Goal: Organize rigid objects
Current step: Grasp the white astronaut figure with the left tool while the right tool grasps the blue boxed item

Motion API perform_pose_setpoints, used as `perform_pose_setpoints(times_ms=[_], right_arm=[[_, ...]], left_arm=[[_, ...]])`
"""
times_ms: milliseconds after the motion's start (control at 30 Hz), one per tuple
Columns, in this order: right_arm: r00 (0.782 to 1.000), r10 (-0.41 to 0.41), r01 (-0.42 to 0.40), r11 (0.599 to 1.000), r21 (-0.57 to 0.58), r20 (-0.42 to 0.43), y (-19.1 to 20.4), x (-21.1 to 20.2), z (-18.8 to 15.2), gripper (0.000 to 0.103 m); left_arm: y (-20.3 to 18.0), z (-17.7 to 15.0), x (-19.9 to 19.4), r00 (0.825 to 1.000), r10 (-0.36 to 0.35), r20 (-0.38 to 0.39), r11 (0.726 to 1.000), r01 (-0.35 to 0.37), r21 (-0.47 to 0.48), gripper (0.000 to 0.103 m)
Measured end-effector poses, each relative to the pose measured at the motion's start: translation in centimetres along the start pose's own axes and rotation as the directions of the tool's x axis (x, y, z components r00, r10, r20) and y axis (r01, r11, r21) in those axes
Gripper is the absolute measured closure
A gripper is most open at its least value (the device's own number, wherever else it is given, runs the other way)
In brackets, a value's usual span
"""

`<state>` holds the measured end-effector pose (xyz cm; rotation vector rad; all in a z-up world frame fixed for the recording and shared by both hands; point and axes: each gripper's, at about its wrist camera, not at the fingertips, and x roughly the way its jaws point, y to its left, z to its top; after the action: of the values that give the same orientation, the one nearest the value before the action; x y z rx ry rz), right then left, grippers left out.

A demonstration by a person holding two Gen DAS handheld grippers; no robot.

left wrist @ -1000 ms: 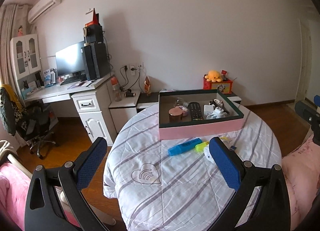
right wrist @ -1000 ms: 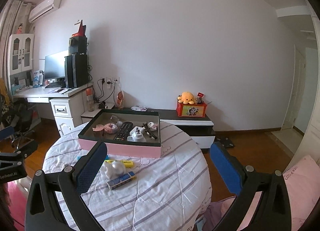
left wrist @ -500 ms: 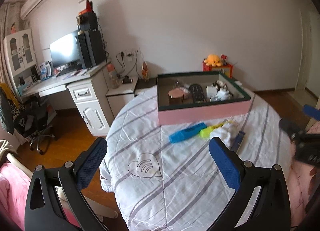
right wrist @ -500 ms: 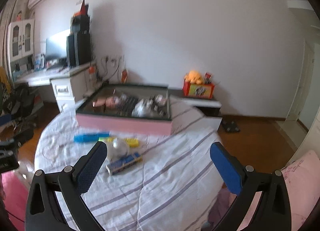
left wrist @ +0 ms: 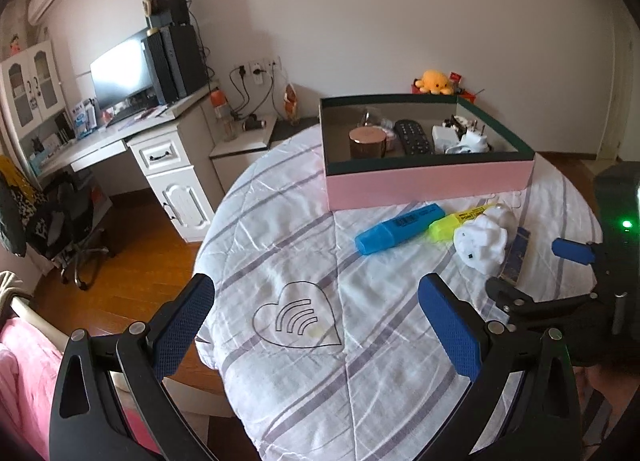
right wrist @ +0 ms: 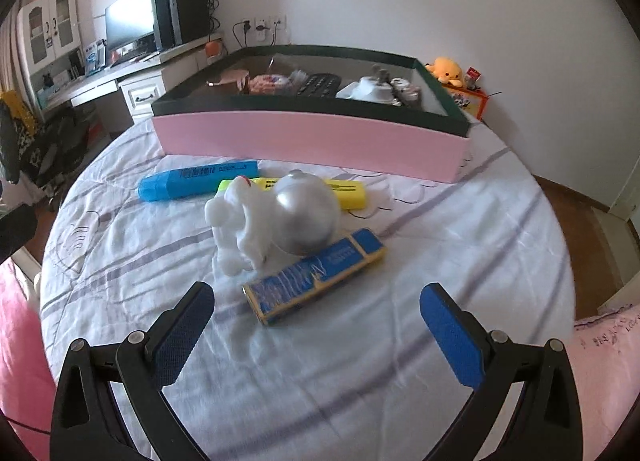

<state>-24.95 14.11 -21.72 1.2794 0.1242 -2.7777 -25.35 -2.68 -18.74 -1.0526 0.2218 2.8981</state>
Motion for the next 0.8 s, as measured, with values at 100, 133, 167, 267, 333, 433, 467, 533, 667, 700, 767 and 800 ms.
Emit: perform_pose_setpoints(times_ms=[100, 133, 167, 267, 333, 433, 467, 533, 667, 700, 767, 800], right_arm=[[1.0, -0.016, 0.016, 1.0, 0.012, 0.001, -0.9, 0.3, 0.0, 0.0], [1.0, -0.005, 0.004, 1.0, 0.031, 0.015, -1.6, 0.0, -0.1, 0.0], [1.0, 0.003, -0.004, 0.999, 0.045, 0.023, -2.3, -0.2, -0.2, 0.0], [1.0, -0.017, 0.016, 0.998, 0.059, 0.02, -4.1, -0.5, -0.5, 0.012], [0.999, -0.039, 0.038, 0.997, 0.074, 0.012, -5.4, -0.6, -0.7, 0.028], [0.997, -0.072, 0.072, 0.993, 0.094, -0.004, -7.1, -0.3, -0.9, 0.048], [0.998, -0.057, 0.057, 0.993, 0.101, -0.005, -7.5, -0.2, -0.9, 0.048], [1.0, -0.027, 0.026, 0.994, 0.111, 0.01, -8.1, -0.3, -0.6, 0.048], [1.0, -0.016, 0.016, 0.998, 0.056, 0.012, -7.9, 0.7, 0.8, 0.048], [1.0, -0.01, 0.009, 0.999, 0.049, 0.008, -7.9, 1.1, 1.0, 0.049], [1.0, 0.005, -0.005, 0.999, 0.035, 0.006, -8.2, 1.5, 1.2, 0.06], [1.0, 0.01, -0.01, 0.999, 0.034, 0.009, -8.4, 1.4, 1.1, 0.072]], left_arm=[[-0.7, 0.1, 0.8, 1.0, -0.017, -0.012, 1.0, 0.017, 0.011, 0.0], [-1.0, 0.1, 1.0, 1.0, -0.027, -0.014, 1.0, 0.027, 0.015, 0.0], [-1.4, 0.1, 1.3, 0.999, -0.039, -0.019, 0.999, 0.04, 0.018, 0.0], [-2.9, 0.4, 2.0, 0.997, -0.077, -0.031, 0.996, 0.078, 0.031, 0.0], [-4.2, 0.5, 2.4, 0.994, -0.101, -0.041, 0.993, 0.103, 0.054, 0.0], [-5.7, 0.8, 2.9, 0.99, -0.131, -0.052, 0.988, 0.135, 0.076, 0.0], [-6.2, 0.8, 3.0, 0.988, -0.145, -0.057, 0.986, 0.15, 0.08, 0.0], [-7.3, 1.1, 3.4, 0.982, -0.175, -0.063, 0.98, 0.18, 0.087, 0.0], [-9.2, 1.7, 4.4, 0.968, -0.235, -0.088, 0.967, 0.242, 0.08, 0.0], [-9.6, 1.8, 4.7, 0.966, -0.239, -0.094, 0.966, 0.247, 0.08, 0.0], [-10.3, 2.1, 5.4, 0.968, -0.229, -0.104, 0.968, 0.238, 0.082, 0.0], [-10.4, 2.3, 5.7, 0.968, -0.226, -0.109, 0.969, 0.235, 0.076, 0.0]])
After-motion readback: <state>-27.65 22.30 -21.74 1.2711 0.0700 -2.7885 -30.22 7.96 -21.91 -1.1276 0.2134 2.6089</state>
